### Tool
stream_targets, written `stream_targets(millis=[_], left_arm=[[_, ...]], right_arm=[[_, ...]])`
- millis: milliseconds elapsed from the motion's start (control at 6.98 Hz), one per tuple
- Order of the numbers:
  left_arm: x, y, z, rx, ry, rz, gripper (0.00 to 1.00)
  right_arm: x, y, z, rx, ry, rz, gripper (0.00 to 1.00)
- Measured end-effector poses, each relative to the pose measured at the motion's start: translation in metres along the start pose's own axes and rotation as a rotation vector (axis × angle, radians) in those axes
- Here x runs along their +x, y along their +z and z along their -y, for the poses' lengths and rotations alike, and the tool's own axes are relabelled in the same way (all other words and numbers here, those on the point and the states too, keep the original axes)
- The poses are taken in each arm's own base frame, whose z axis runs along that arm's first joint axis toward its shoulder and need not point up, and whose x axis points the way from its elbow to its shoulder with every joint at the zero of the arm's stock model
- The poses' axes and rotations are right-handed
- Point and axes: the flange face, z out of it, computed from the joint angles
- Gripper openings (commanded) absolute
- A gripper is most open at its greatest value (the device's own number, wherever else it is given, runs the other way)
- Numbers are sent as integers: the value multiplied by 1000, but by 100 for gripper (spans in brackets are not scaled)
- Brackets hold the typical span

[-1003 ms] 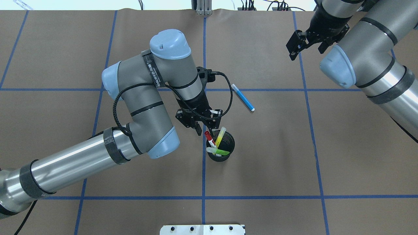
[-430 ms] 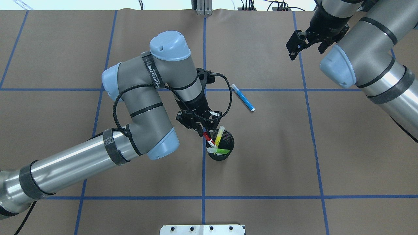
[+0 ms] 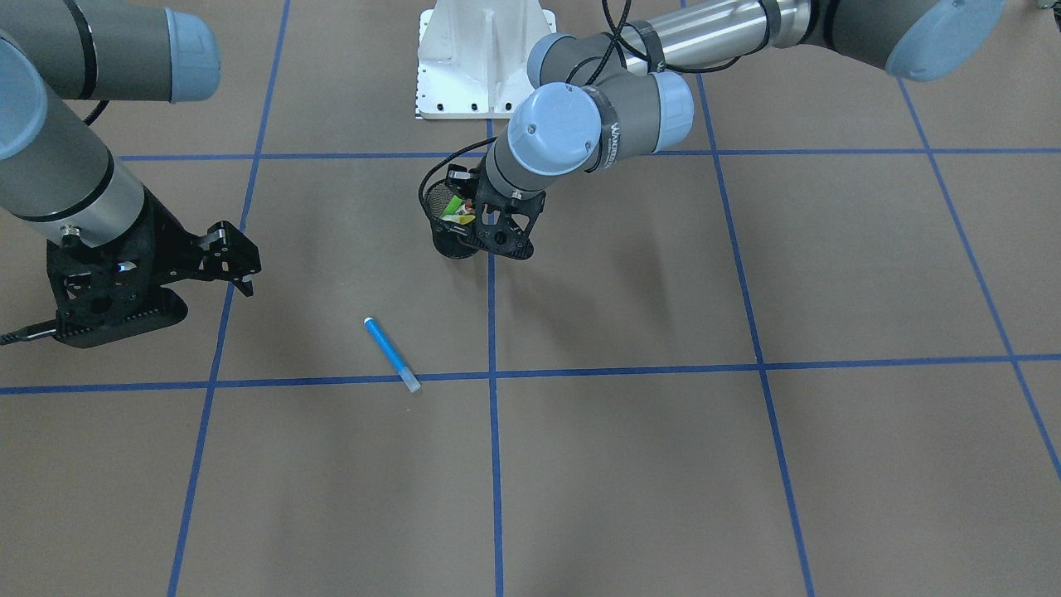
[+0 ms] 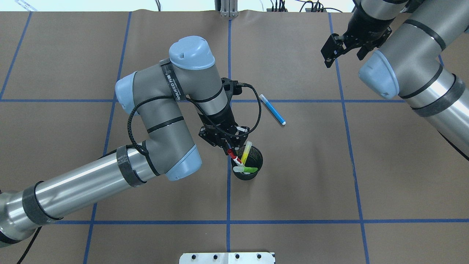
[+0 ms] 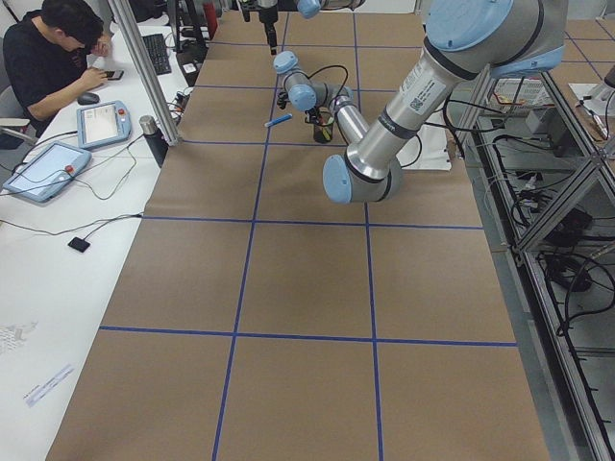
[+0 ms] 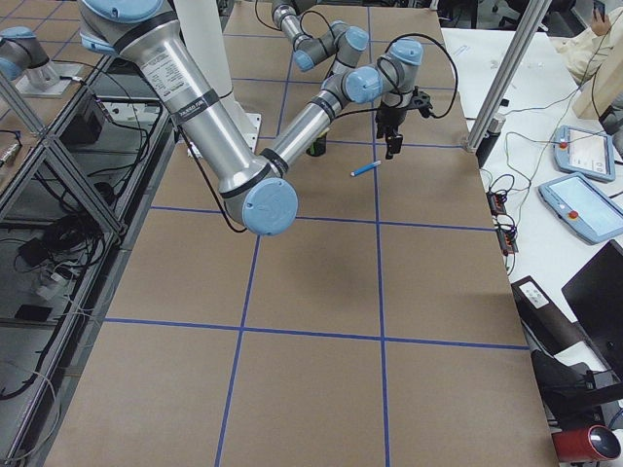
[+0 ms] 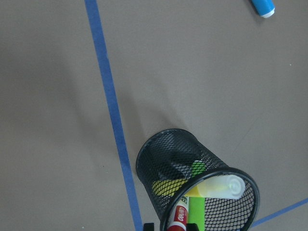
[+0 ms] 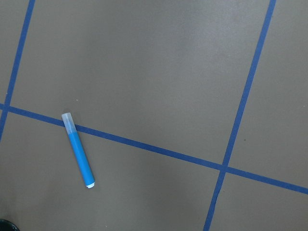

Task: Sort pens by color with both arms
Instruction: 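Lower the left gripper and grasp the red marker in the cup, then lift the red marker out of the cup with the left gripper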

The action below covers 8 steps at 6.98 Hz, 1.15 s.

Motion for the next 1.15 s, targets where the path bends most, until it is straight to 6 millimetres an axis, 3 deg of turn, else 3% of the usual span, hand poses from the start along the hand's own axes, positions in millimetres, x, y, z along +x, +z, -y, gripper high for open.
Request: stream_targets(millis=[573, 859, 1146], left_arm=[[15, -13, -11, 6, 22, -26, 26], [22, -29, -22, 3, 41, -55, 24], [19, -56, -20, 34, 44, -71, 24]], right_arm=[[0, -1, 0, 2, 0, 0, 99], [0, -2, 0, 3, -1, 1, 99], [0, -2, 0, 2, 0, 1, 99]])
